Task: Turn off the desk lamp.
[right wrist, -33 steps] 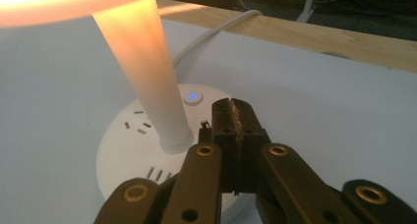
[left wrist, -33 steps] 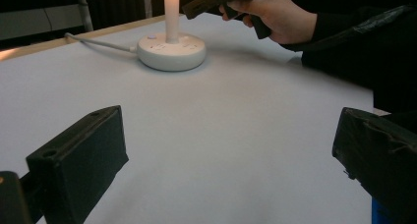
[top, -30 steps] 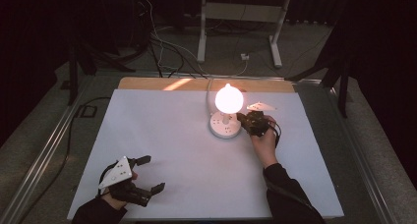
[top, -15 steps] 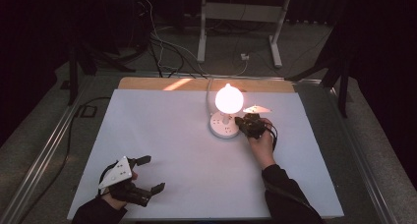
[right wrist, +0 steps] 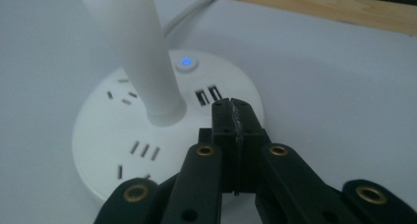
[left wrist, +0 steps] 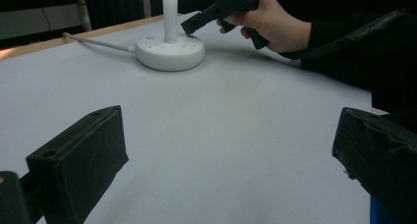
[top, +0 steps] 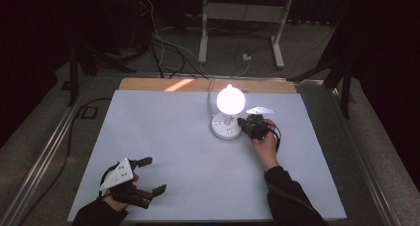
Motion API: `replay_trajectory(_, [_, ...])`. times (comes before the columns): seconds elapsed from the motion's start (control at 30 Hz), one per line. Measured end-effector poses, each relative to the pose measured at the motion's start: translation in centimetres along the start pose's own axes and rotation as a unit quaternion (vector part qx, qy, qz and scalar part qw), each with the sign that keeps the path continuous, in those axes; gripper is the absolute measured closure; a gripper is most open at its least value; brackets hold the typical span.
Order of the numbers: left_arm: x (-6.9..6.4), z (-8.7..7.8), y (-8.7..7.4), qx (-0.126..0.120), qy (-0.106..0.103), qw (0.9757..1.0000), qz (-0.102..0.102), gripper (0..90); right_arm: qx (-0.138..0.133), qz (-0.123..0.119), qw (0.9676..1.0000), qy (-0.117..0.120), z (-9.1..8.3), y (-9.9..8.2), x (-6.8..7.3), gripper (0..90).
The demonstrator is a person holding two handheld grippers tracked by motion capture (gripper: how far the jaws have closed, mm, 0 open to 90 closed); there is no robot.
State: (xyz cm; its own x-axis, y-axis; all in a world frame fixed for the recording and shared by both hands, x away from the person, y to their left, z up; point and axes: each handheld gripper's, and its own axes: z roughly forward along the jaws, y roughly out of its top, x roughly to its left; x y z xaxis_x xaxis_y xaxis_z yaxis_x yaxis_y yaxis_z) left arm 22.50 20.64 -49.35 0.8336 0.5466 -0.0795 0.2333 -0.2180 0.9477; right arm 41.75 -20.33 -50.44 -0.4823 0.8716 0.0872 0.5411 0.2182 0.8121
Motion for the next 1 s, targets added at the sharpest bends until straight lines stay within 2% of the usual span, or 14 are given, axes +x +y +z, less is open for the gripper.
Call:
replay_trajectory(0.13, [0.1, 0.0, 0.0, 0.001, 0.000, 1.0000, 0.001, 0.5, -0.026, -0.005, 0.9996, -0.001, -1.0, 1.1, 0.5, 89.5])
replay_trajectory(0.27, [0.0, 0.0, 0.0, 0.000, 0.000, 1.0000, 0.001, 0.5, -0.036, -0.010, 0.9993, -0.004, -1.5, 1.5, 0.7, 89.5])
replay_trajectory(0.47, [0.0, 0.0, 0.0, 0.000, 0.000, 1.0000, 0.000, 0.5, -0.031, -0.012, 0.9994, -0.008, -1.1, 1.3, 0.7, 89.5])
replay_trajectory(1.0, [0.0, -0.1, 0.0, 0.000, 0.000, 1.0000, 0.001, 0.5, 0.005, -0.018, 0.9997, -0.013, 0.4, 0.0, 0.6, 89.5])
